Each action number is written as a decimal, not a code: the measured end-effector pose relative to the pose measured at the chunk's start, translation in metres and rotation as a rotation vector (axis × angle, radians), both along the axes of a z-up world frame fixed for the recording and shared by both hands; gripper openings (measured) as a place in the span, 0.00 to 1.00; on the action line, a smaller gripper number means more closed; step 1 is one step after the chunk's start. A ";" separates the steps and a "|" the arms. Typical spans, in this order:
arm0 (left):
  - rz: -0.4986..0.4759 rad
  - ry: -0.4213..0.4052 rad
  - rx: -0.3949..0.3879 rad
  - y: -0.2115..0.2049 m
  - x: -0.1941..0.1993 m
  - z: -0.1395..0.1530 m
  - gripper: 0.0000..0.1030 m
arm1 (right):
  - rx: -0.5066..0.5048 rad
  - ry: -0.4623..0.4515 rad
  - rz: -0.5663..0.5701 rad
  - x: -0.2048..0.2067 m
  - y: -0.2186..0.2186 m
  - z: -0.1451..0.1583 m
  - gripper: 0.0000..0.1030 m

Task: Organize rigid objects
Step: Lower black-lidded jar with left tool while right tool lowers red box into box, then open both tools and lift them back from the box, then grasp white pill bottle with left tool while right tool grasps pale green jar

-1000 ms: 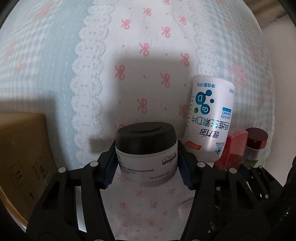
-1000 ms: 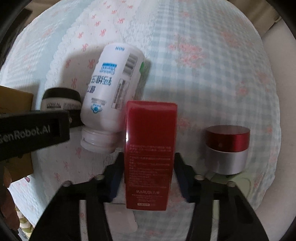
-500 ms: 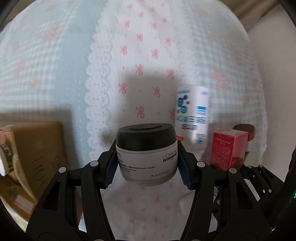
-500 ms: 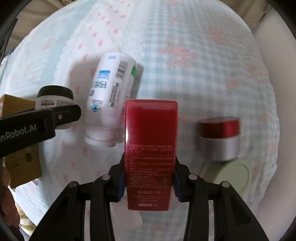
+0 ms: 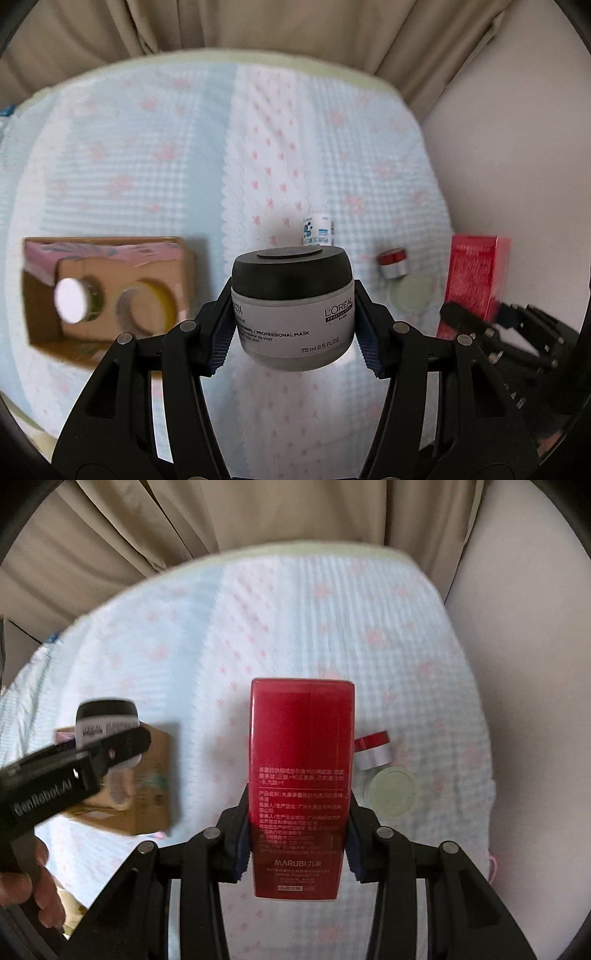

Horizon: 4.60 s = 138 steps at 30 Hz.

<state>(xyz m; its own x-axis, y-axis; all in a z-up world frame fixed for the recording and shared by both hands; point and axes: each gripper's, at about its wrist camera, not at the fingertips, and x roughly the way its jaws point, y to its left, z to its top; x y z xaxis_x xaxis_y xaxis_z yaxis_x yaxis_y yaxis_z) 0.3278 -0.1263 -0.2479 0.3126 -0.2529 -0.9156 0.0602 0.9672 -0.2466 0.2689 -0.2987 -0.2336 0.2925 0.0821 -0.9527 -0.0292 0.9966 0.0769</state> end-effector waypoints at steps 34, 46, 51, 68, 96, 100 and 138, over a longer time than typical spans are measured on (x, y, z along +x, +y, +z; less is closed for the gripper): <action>-0.076 0.012 0.095 0.322 -0.080 -0.035 0.52 | 0.110 -0.052 0.034 -0.046 0.309 0.030 0.37; -0.168 0.132 0.121 0.329 -0.047 -0.133 0.52 | 0.053 0.109 0.126 -0.003 0.356 -0.068 0.37; -0.218 0.172 0.142 0.323 -0.039 -0.161 0.52 | 0.052 0.166 0.138 0.017 0.366 -0.111 0.37; -0.260 0.131 0.164 0.313 -0.033 -0.156 1.00 | 0.123 0.180 0.085 0.054 0.352 -0.141 1.00; -0.017 -0.114 0.097 0.330 -0.106 0.017 1.00 | 0.065 -0.065 0.084 -0.048 0.334 0.031 1.00; -0.028 -0.152 0.080 0.309 -0.122 0.042 1.00 | 0.045 -0.135 0.038 -0.078 0.304 0.070 1.00; -0.159 -0.197 0.072 -0.059 -0.043 0.050 1.00 | 0.012 -0.236 -0.243 -0.108 -0.061 0.091 1.00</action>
<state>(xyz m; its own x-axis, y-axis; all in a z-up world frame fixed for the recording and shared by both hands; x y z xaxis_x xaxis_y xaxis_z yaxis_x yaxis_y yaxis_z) 0.2844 -0.1855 -0.1980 0.4483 -0.2491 -0.8585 0.2526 0.9565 -0.1456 0.1610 -0.3596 -0.1426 0.5174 -0.0066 -0.8557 0.1905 0.9758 0.1076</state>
